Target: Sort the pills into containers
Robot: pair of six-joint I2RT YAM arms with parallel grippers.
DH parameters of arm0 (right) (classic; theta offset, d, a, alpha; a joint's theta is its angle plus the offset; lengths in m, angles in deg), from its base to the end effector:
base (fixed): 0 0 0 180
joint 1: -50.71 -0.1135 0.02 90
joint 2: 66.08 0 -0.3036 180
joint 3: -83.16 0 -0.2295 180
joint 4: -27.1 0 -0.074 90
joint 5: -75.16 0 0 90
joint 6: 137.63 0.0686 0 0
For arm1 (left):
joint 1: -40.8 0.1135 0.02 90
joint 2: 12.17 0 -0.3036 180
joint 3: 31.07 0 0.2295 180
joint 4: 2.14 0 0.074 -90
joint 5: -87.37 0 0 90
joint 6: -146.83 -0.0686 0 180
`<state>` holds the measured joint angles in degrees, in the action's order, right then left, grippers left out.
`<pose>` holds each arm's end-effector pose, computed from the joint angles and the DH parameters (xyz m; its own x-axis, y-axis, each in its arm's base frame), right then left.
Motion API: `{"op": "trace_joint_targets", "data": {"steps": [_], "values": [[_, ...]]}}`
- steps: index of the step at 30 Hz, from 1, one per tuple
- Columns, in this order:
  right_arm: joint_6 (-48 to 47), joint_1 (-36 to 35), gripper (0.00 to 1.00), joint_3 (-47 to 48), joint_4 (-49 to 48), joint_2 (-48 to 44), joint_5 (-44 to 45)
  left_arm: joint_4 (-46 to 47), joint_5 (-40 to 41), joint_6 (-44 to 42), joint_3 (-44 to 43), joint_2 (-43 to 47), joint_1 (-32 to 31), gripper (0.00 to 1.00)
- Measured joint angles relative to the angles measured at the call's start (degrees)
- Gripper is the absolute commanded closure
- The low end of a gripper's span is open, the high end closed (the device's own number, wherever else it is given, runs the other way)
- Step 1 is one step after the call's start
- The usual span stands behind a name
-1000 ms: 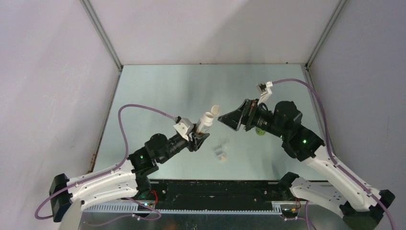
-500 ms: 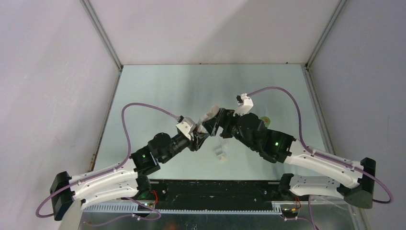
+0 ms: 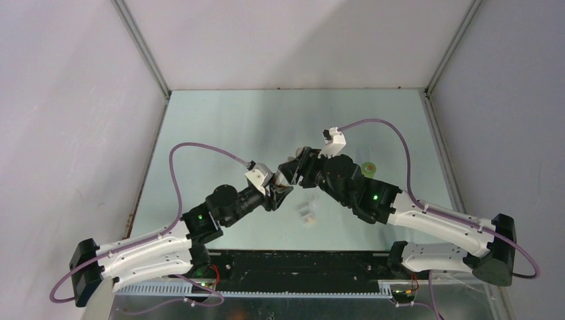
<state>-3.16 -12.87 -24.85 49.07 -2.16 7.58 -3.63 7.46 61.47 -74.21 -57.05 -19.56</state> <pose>0.1334 0.2097 0.3854 -0.5408 0.3669 -0.7569 -0.3983 0.6808 0.6146 0.0973 -0.1467 0.3128 -0.0900 -0.0029 -0.9959 0.7644 0.6408 -0.0709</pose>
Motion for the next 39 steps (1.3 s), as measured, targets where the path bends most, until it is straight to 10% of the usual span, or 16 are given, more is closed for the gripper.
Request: {"op": "trace_joint_targets", "data": {"steps": [6,12,26,39], "values": [[-0.61,1.77,0.72,0.0,-0.66,0.42,-4.07,-0.02,0.61,1.01,-0.09,0.04,0.13,0.53],[-5.62,3.89,0.73,0.0,-1.73,0.24,-11.17,0.02,-0.15,3.02,-0.11,1.03,0.17,0.14],[-20.37,16.96,0.7,-1.97,-5.84,-4.55,-48.09,2.27,-27.47,13.86,-0.44,2.23,10.4,0.19],[-24.02,17.2,0.7,-2.54,-7.48,-4.55,-59.52,5.18,-39.69,17.7,-1.66,-0.74,10.58,0.47]]}}
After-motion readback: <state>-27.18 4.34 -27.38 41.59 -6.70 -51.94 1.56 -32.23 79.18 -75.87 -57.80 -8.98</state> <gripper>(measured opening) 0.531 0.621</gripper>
